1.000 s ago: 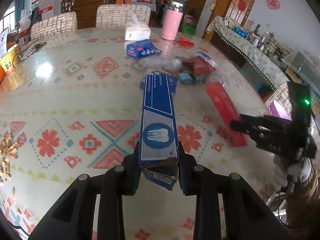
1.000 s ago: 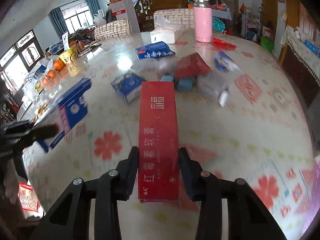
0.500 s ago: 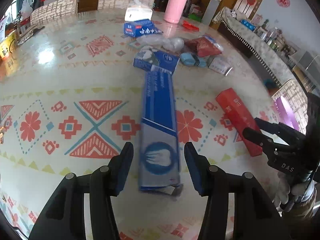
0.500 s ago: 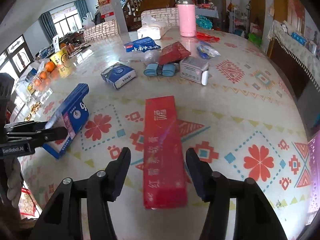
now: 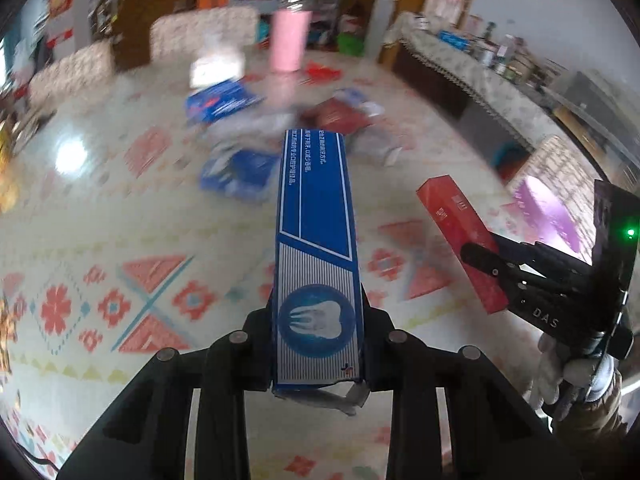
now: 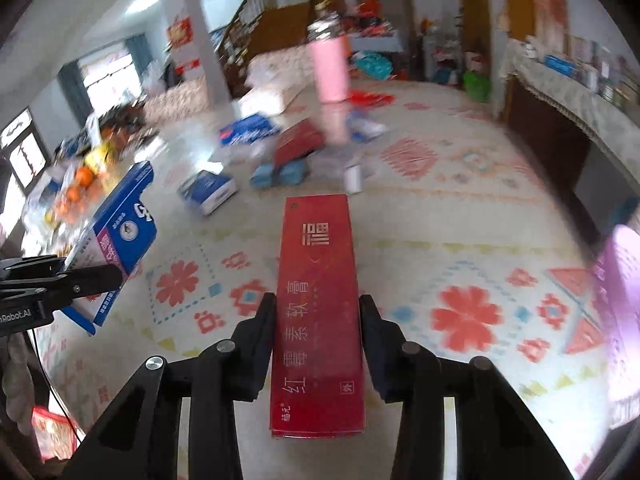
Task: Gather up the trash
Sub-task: 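Carry both boxes to the lilac wastebasket and open both tools to drop them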
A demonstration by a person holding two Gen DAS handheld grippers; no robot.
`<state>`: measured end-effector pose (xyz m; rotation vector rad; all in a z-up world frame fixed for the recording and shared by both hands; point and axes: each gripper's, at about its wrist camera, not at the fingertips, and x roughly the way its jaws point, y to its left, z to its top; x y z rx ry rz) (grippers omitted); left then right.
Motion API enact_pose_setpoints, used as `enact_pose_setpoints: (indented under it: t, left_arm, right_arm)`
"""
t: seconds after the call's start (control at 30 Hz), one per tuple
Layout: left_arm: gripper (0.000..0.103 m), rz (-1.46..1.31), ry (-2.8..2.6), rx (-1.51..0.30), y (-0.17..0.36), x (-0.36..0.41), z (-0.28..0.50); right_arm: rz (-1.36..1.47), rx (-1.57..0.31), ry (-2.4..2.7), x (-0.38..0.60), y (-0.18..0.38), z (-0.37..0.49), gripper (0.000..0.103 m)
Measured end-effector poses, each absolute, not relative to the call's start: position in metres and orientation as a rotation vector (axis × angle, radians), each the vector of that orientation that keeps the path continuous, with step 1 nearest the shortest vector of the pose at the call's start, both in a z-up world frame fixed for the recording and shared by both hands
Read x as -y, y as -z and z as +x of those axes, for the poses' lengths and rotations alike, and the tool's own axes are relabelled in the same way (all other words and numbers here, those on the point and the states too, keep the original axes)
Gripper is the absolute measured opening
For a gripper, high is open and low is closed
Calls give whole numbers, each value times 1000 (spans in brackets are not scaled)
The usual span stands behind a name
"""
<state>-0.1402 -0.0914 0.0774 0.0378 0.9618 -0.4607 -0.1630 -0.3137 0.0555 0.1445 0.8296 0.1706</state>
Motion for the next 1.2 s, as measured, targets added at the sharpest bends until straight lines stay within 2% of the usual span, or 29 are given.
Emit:
enact_pose_setpoints:
  t: [0.2, 0.53, 0.87, 0.9, 0.97, 1.0, 1.2]
  left_arm:
    - [30, 138, 609, -938, -98, 169, -140]
    - [30, 240, 861, -911, -122, 343, -128]
    - [31, 258, 1038, -974, -112, 497, -111]
    - [34, 269, 1038, -975, -109, 508, -110]
    - [59, 285, 1020, -976, -106, 516, -111]
    - [64, 286, 1012, -964, -107, 515, -114]
    - [74, 325, 956, -884, -122, 491, -127]
  right_arm:
    - [220, -740, -18, 391, -81, -200, 44]
    - [314, -652, 316, 547, -104, -260, 44]
    - [391, -661, 435, 639, -91, -259, 45]
    - [397, -665, 435, 643, -88, -258, 45]
    - [432, -680, 439, 653, -79, -255, 46]
    - [444, -681, 430, 656, -76, -254, 46]
    - [449, -663, 408, 643, -73, -268, 49]
